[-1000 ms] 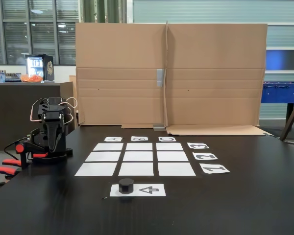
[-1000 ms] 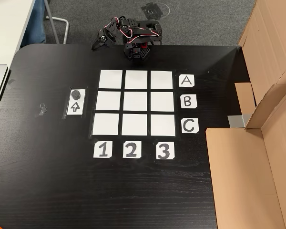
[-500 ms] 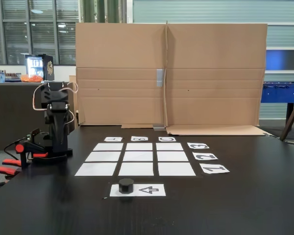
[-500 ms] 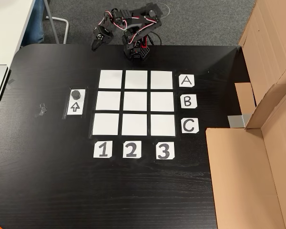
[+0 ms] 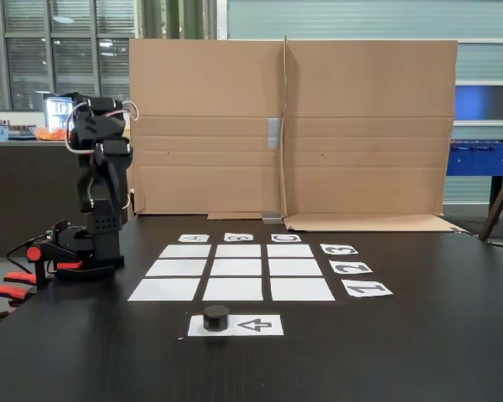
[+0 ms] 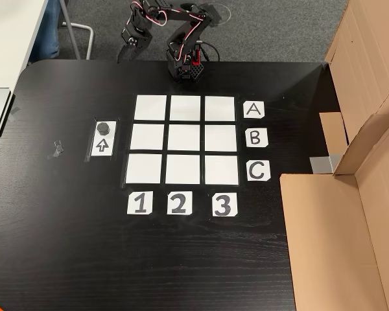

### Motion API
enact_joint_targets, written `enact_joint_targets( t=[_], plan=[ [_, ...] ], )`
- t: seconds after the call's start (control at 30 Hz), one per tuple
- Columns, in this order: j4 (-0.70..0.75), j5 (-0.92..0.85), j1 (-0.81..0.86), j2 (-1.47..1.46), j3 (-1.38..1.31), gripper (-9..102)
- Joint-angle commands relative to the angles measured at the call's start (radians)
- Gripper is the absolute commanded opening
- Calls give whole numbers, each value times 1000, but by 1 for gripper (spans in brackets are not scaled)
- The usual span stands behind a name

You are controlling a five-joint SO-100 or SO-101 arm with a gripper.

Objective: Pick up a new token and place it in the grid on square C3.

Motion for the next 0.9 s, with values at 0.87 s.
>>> enact_joint_targets(
  t=[0.87],
  plan=[
    [98, 61, -23, -986, -1106, 31]
  ],
)
